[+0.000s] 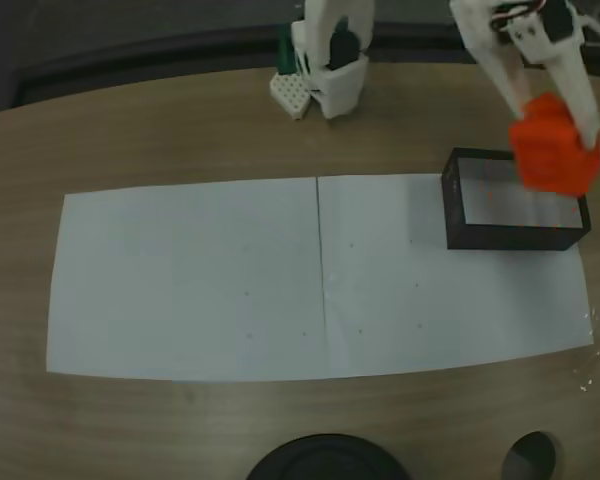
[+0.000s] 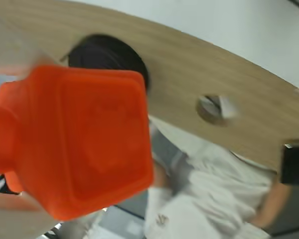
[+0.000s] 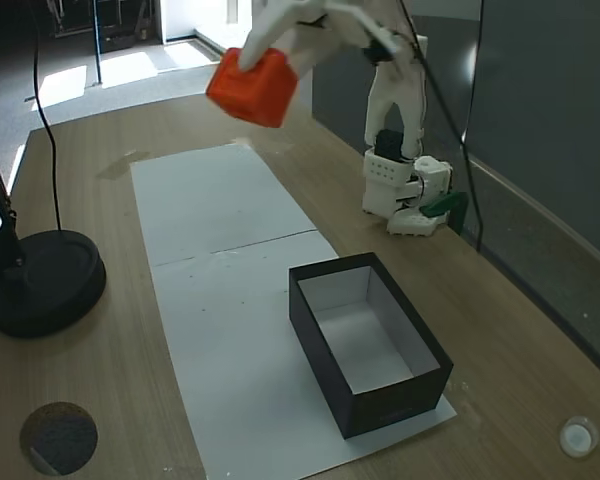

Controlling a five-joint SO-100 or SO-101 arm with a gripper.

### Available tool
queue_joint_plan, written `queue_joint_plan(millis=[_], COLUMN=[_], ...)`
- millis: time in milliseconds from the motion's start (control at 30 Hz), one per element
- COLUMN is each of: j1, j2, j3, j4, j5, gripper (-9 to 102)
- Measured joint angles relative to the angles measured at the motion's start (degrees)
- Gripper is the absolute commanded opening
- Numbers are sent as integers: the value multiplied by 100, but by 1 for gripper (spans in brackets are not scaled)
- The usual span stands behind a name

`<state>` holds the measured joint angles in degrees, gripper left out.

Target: Grab a orange square and put it in the box.

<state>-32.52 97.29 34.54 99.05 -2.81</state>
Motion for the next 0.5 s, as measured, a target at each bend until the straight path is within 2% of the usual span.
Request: queue_joint_plan(millis=[100, 267, 500], j1=[-870, -1969, -2312], j2=[562, 817, 844], j3=[176, 1591, 3120], j4=[35, 35, -413], j5=[0, 0, 0], gripper=[6, 6, 6])
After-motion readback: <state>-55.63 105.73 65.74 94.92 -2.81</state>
